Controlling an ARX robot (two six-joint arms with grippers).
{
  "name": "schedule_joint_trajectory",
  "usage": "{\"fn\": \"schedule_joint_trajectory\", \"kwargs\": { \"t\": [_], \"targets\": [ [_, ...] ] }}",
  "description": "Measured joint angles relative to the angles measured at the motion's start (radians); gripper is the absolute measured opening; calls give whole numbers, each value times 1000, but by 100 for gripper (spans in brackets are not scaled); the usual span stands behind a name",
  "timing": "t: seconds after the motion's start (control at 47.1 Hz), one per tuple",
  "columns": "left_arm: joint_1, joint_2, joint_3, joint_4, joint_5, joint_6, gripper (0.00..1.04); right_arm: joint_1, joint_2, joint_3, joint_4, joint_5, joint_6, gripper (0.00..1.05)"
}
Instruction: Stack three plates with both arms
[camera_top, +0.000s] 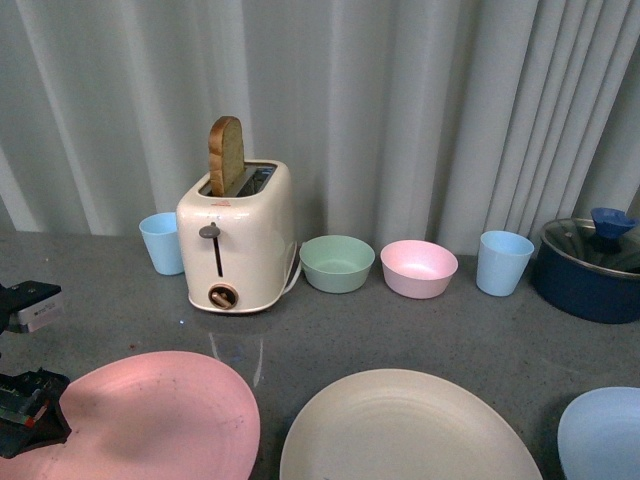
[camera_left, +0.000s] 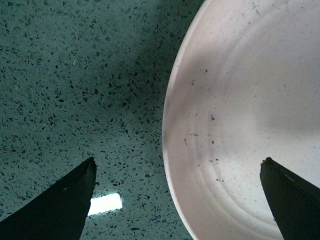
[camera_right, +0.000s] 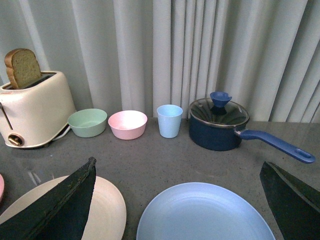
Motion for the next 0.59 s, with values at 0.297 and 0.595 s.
{"fn": "schedule_joint_trajectory", "kwargs": {
  "t": [0.297, 0.595],
  "targets": [
    [9, 30, 0, 10, 3, 10, 98, 0, 0, 0, 0, 0, 0, 97],
    [3, 45, -9, 21, 2, 12, 98, 0, 0, 0, 0, 0, 0, 97]
  ]
}}
